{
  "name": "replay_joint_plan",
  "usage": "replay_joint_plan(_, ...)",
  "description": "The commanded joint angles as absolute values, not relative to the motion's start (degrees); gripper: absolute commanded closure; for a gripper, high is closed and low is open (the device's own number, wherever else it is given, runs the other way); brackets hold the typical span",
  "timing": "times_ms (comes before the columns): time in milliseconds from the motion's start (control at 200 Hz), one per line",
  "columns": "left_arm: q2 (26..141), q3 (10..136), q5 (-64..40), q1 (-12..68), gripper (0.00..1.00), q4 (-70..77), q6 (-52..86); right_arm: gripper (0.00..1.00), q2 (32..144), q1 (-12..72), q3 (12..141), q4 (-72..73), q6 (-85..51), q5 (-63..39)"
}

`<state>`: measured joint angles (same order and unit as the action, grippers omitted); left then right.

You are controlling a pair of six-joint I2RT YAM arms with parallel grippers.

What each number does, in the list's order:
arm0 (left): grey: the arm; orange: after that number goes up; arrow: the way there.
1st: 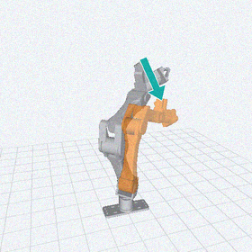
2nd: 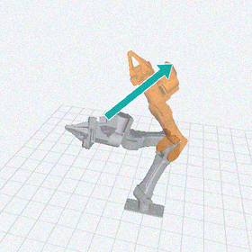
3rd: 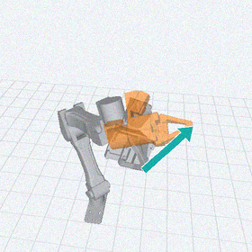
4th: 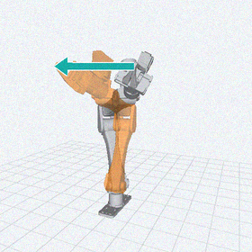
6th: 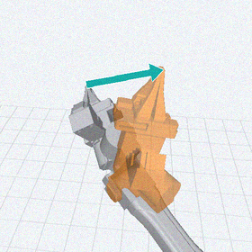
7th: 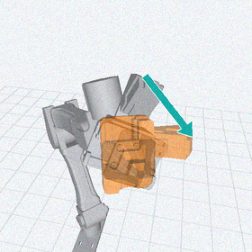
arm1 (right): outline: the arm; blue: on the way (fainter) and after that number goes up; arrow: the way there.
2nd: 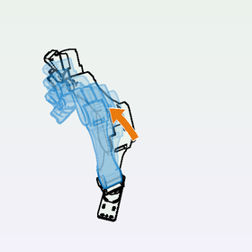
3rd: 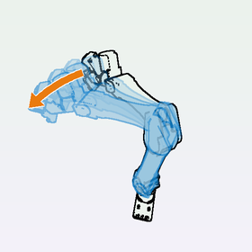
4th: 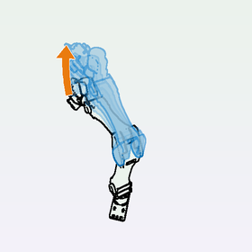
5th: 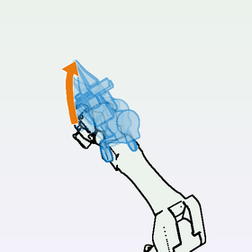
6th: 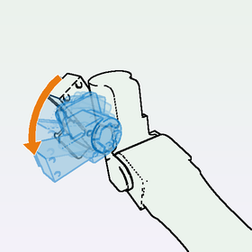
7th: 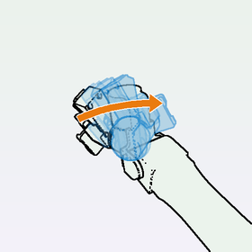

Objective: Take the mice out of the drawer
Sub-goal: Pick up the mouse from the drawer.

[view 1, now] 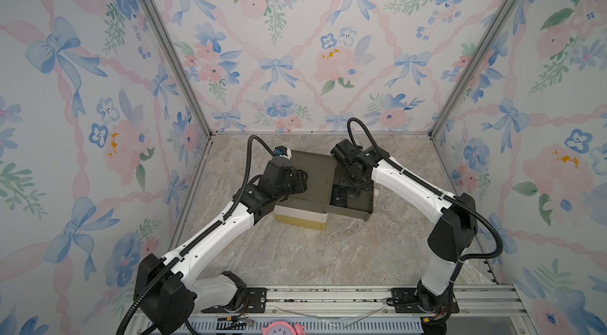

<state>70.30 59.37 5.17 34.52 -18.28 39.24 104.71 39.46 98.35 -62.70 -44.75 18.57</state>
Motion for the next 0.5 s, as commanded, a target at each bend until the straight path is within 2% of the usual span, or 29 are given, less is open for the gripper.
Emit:
replay_joint_plan(0,70.94,58.89,4.92,34.87,0.49,-23.07,39.05,0.42,102.64,39.03,98.0,-62.94,-43.14,18.2)
replay_joint_plan(320,68.02,61.67,1.82,35.28,0.4,-23.2,35.68,0.44,93.46,37.18,99.44,-64.33,-41.71,17.26)
replay_joint_plan(495,68.7,64.82,1.14,40.5,0.31,-23.25,32.69,0.44,84.8,31.11,93.77,-64.06,-40.34,15.38)
